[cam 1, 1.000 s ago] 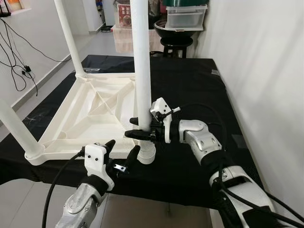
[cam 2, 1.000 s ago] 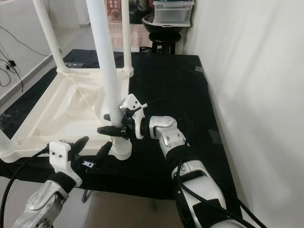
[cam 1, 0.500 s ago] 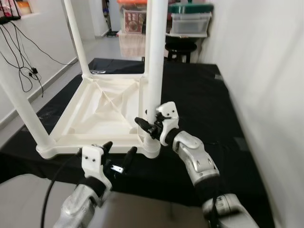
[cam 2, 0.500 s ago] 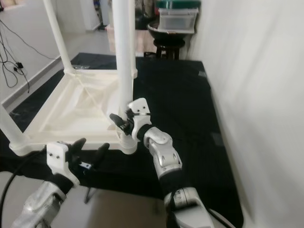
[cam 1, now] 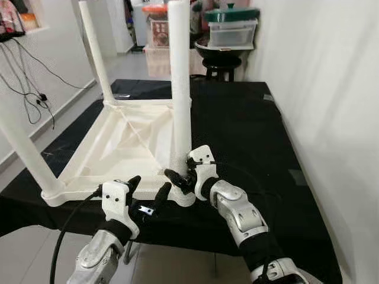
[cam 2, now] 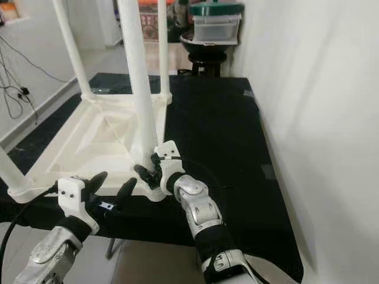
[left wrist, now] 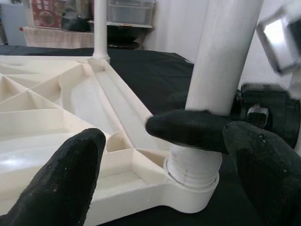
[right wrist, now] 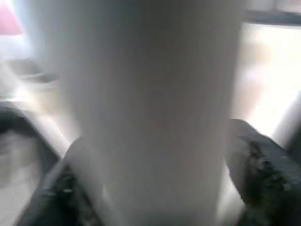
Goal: Building children table
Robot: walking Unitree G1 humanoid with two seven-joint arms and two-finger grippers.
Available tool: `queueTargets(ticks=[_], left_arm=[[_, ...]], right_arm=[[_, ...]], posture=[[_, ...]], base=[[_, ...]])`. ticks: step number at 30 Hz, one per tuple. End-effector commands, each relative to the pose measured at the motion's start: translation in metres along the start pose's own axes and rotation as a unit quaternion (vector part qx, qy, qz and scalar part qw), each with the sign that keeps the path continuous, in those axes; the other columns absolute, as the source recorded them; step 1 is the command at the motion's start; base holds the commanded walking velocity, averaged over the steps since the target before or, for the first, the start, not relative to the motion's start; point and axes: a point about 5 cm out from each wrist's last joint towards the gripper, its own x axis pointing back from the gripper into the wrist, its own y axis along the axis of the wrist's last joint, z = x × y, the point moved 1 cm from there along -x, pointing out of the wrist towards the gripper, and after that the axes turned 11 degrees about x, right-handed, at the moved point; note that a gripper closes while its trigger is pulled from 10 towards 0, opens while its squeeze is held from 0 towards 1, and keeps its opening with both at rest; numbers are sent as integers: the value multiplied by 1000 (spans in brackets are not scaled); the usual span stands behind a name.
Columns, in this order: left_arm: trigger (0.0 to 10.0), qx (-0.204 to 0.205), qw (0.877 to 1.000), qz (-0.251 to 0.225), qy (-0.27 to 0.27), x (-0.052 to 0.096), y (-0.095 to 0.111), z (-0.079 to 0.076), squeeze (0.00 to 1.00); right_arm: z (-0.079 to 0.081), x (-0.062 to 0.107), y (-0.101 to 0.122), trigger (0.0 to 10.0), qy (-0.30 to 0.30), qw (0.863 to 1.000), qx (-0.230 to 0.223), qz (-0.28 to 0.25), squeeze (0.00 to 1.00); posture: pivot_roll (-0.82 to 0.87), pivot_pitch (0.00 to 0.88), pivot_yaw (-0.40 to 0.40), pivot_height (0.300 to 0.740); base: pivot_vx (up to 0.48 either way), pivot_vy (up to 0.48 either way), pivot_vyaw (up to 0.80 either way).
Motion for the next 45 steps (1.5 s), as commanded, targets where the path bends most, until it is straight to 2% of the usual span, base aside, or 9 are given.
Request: queueTargets(ticks=[1,4,5,13,16,41,42,44,45], left_arm=[[10000,3,1000,6,3,-1,-1,4,0],[10000,3,1000,6,3,-2,-1,3,0],[10000,3,1000,7,3,-2,-1,3,0],[10000,4,1000,7,5,-3,-3,3,0],[10000,4,1000,7,5,-4,-3,3,0],[10000,8,1000,5,3,0,1,2,0],[10000,6,1000,4,5,0,1,2,0],[10000,5,1000,3,8,0,1,3,0],[10000,5,1000,3,8,0,1,2,0]], right_arm=[[0,-2,38,10000,114,989,61,-74,996],[-4,1,47,10000,163,978,91,-88,996],[-8,2,50,10000,187,973,103,-93,0],[-20,0,55,10000,267,956,99,-76,0],[-23,0,55,0,273,955,90,-76,0],[13,1,-13,0,-48,997,11,62,0],[12,-1,-9,10000,-52,997,12,63,0],[11,-5,-1,10000,-36,998,12,50,31],[10,-8,3,10000,-17,999,10,37,992]], posture=[[1,5,7,740],[1,5,7,740],[7,0,2,740],[20,0,-6,740],[21,0,-6,740],[7,25,-7,740],[14,23,-6,740],[14,23,-6,740],[18,19,-5,740]], base=[[0,0,0],[0,0,0],[0,0,0],[0,0,0],[0,0,0],[0,0,0],[0,0,0],[0,0,0],[0,0,0]])
